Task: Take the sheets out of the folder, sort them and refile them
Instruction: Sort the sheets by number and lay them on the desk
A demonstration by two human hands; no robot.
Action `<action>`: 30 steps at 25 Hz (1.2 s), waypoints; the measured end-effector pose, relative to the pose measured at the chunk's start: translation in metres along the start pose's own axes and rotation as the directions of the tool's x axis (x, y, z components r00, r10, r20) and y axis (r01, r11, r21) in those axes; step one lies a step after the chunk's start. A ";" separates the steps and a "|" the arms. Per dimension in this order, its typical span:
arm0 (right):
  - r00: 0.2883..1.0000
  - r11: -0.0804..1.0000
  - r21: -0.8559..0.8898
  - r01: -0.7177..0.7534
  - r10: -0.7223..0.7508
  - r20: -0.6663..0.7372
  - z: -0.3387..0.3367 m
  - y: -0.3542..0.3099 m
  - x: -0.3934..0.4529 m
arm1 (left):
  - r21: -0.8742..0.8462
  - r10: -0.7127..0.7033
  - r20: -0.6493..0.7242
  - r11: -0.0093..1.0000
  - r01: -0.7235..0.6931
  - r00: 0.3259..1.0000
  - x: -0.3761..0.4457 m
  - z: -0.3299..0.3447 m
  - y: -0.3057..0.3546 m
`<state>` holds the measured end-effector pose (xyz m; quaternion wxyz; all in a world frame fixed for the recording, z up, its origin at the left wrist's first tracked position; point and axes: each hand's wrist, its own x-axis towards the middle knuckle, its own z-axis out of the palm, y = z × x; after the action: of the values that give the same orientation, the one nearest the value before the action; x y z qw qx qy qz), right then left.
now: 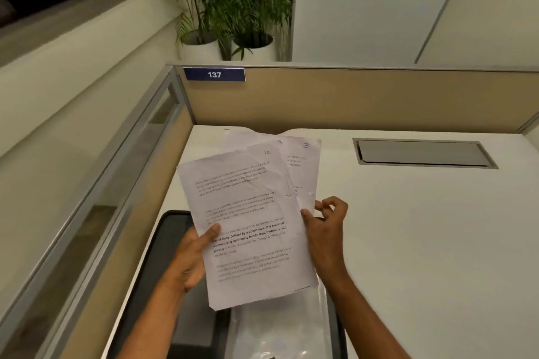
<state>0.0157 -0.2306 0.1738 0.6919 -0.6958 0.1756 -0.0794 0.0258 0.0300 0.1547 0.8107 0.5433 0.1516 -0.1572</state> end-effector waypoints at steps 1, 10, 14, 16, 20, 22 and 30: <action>0.999 0.999 -0.011 0.042 -0.042 0.017 0.008 0.000 -0.001 | 0.008 -0.008 0.004 1.000 0.008 1.000 0.001 -0.006 0.004; 0.956 0.988 -0.063 -0.144 0.155 0.247 0.011 0.009 -0.005 | 0.023 -0.115 0.010 0.993 0.115 0.993 -0.004 -0.027 -0.010; 0.977 0.986 -0.019 -0.169 0.170 0.127 -0.008 0.023 -0.006 | 0.007 -0.149 -0.015 0.989 0.149 0.989 -0.017 -0.010 -0.027; 0.980 0.987 0.007 -0.161 0.159 0.116 -0.022 0.025 -0.010 | 0.013 -0.139 -0.030 0.990 0.140 0.990 -0.022 0.001 -0.033; 0.990 0.992 0.003 -0.129 0.129 0.063 -0.044 0.021 -0.013 | 0.016 -0.101 -0.045 0.995 0.102 0.994 -0.030 0.027 -0.041; 0.991 0.992 0.031 -0.125 0.123 0.061 -0.052 0.019 -0.012 | 0.006 -0.092 -0.058 0.996 0.092 0.994 -0.035 0.036 -0.044; 0.970 0.987 0.080 -0.137 0.117 0.215 -0.066 0.010 -0.006 | -0.030 -0.028 -0.103 0.999 0.025 0.994 -0.060 0.036 -0.050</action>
<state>-0.0148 -0.2898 0.1671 0.7422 -0.6543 0.1419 0.0305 -0.0474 -0.0157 0.1509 0.8072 0.5370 0.2028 -0.1376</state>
